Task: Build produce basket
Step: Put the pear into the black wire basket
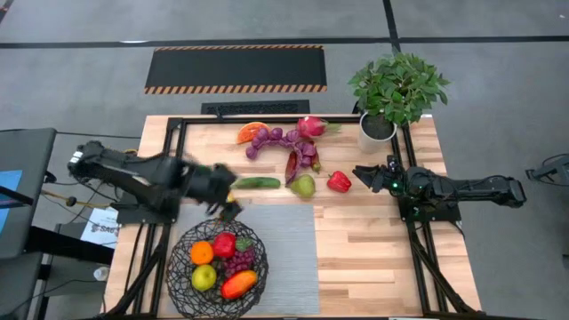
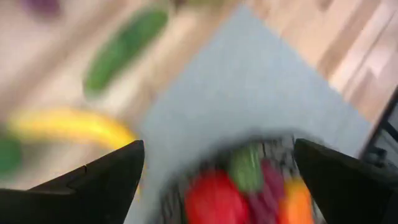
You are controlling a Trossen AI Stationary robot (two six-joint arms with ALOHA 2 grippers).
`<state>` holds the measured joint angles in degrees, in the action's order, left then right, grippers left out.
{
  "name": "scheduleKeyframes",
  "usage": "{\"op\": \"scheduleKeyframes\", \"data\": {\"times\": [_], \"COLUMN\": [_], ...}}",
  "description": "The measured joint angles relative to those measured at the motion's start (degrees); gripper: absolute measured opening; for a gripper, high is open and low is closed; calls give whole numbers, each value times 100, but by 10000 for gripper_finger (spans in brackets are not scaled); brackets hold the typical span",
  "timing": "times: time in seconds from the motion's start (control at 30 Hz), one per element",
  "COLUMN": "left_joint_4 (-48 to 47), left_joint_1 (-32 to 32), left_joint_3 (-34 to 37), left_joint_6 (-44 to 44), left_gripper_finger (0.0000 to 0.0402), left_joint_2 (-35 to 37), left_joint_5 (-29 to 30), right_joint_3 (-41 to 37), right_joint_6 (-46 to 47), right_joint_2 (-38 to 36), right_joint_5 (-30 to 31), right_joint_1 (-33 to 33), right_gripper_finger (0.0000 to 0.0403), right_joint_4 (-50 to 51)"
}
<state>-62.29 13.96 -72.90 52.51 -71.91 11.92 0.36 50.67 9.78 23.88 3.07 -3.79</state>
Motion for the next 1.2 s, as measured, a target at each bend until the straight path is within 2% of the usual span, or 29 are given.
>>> {"op": "scheduleKeyframes", "data": {"times": [0.2,0.3,0.43,0.6,0.7,0.97,1.2], "left_joint_4": [1858,2717,3899,4797,5056,5184,5114], "left_joint_1": [-1445,-1964,-2379,-2473,-2470,-2253,-2097], "left_joint_3": [-2,0,0,-2,-10,-455,-721], "left_joint_6": [-2424,-3204,-3805,-4597,-4739,-5231,-5582], "left_gripper_finger": [396,396,396,396,396,396,396], "left_joint_2": [-753,-1257,-1928,-2659,-3057,-3950,-4381], "left_joint_5": [-125,-444,-1029,-1193,-1235,-917,-862], "right_joint_3": [0,0,0,0,0,0,0], "right_joint_6": [-14,-14,-12,-12,-12,-12,-7], "right_joint_2": [0,0,0,0,0,43,116], "right_joint_5": [0,0,0,0,0,3,2], "right_joint_1": [-4,-4,-2,-2,-2,-2,-3], "right_gripper_finger": [333,333,333,333,333,333,333], "right_joint_4": [0,1,0,0,0,-2,2]}}
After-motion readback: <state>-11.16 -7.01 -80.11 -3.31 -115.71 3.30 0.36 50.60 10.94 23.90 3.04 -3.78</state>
